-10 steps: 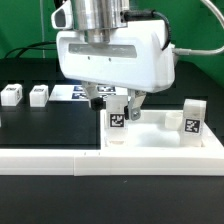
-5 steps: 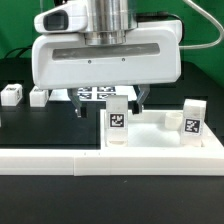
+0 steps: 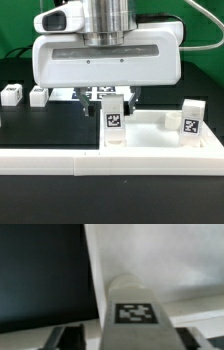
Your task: Assemble square table
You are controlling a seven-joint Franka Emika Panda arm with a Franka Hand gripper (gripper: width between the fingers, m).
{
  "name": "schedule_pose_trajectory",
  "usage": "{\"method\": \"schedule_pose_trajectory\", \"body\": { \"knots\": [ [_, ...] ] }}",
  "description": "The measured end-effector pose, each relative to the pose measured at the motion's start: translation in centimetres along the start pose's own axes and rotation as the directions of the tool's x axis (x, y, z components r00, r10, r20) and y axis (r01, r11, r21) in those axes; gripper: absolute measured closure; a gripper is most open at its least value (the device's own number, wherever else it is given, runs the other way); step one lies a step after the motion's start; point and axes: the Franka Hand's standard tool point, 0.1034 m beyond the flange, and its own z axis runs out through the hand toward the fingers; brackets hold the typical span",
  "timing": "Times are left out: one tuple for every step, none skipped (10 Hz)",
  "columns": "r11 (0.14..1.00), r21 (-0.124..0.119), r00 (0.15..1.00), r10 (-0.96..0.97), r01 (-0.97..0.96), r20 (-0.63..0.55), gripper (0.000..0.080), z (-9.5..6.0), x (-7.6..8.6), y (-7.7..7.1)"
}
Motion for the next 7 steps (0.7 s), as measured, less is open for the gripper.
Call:
{"method": "schedule_pose_trajectory", "body": {
  "knots": [
    [0.998, 0.0, 0.998, 0.07, -0.07, 0.0, 0.0511, 0.0, 0.0, 0.0],
    [0.992, 0.0, 0.992, 0.129, -0.129, 0.0, 0.0511, 0.0, 0.0, 0.0],
    [0.971, 0.0, 0.971, 0.239, -0.239, -0.004, 0.0511, 0.1, 0.1, -0.1],
    [0.936, 0.002, 0.936, 0.353, -0.353, -0.015, 0.0511, 0.2, 0.3, -0.6],
    [0.887, 0.001, 0.887, 0.461, -0.461, -0.014, 0.0511, 0.3, 0.2, -1.0],
    [0.825, -0.004, 0.825, 0.566, -0.566, -0.014, 0.0511, 0.4, 0.1, -1.3],
    [0.725, -0.007, 0.725, 0.688, -0.688, -0.011, 0.0509, 0.4, 0.1, -1.4]
  ]
}}
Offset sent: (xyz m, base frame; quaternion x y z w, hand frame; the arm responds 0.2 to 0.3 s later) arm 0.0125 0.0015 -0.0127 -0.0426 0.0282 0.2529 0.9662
